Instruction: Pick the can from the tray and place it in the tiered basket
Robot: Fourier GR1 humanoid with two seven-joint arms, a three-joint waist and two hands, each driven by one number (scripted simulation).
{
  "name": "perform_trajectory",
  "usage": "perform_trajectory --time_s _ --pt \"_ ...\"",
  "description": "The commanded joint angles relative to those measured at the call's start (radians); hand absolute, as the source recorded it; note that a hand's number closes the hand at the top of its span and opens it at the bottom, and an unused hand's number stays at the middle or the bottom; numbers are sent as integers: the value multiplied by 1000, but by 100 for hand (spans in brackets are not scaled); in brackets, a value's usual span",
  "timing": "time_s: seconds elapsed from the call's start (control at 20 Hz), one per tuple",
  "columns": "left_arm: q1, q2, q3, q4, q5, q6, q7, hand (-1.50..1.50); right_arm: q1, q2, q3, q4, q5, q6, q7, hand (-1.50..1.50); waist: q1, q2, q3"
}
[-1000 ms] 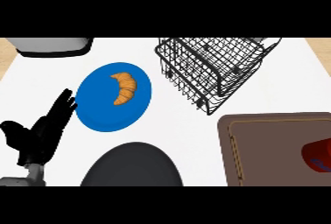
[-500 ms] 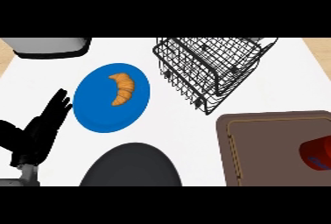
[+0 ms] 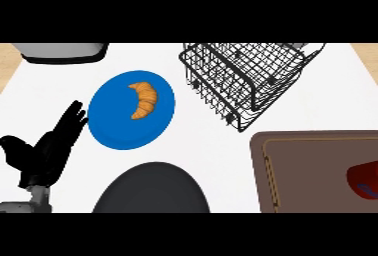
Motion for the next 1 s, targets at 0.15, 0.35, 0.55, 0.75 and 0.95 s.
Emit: perform_trajectory --time_s 0.15,0.35,0.55,0.75,0.95 --pt "-49 -35 -10 -39 -40 6 61 0 -18 149 96 6 205 -31 54 -150 17 3 1" --pt "0 -38 13 -7 -51 -28 14 0 -14 211 109 112 320 -111 -26 -150 16 3 1" --pt "24 -50 32 -10 -57 -45 2 0 -110 254 153 252 395 -173 -75 -150 22 4 1" --pt "2 -81 26 15 -80 -63 -14 0 -204 298 147 339 440 -219 -83 -150 22 4 1" --pt "-23 -74 66 -38 -62 -75 64 0 -245 360 187 392 525 -282 -104 -150 22 4 1"
